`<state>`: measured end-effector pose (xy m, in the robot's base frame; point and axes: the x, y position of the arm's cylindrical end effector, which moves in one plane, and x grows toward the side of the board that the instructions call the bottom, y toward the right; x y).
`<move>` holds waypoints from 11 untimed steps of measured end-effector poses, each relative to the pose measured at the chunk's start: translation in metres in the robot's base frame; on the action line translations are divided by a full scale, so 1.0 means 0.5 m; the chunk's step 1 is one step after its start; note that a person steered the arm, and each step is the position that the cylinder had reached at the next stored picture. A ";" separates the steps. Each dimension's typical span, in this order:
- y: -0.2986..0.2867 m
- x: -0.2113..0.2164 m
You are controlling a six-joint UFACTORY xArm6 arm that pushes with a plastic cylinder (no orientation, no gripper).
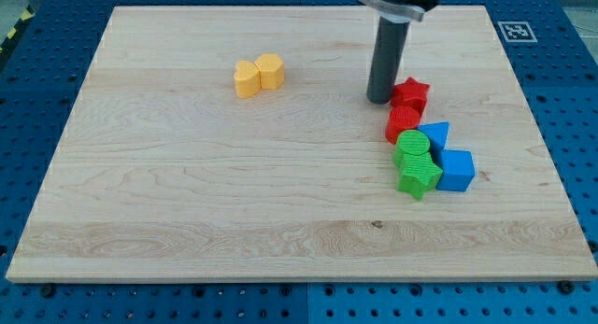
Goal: Move the red star into the top of triangle
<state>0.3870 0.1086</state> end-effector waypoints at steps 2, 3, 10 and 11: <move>0.086 -0.066; 0.141 -0.029; 0.099 0.007; 0.099 0.026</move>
